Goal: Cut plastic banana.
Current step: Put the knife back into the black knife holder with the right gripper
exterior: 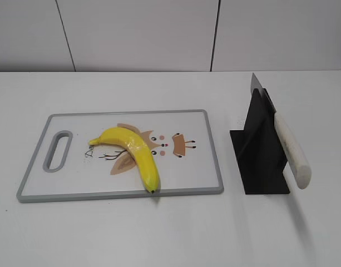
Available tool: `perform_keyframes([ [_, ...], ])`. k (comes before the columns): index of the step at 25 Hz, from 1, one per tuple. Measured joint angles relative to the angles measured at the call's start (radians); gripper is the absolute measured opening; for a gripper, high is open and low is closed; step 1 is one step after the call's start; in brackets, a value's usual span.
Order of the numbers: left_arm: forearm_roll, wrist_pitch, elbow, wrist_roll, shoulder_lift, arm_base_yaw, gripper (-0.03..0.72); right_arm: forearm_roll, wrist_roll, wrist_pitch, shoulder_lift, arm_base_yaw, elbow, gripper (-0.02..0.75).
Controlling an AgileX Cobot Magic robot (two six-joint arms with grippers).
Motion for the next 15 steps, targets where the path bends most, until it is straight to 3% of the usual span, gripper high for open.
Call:
perform_keyframes([
  [6,0.000,0.000,0.000,0.000,0.000,0.000,0.552,0.009,0.000,-0.002,0.000,-0.115,0.000,0.589],
  [15,0.000,0.000,0.000,-0.001,0.000,0.000,0.552,0.010,0.000,-0.002,0.000,-0.123,0.000,0.589],
])
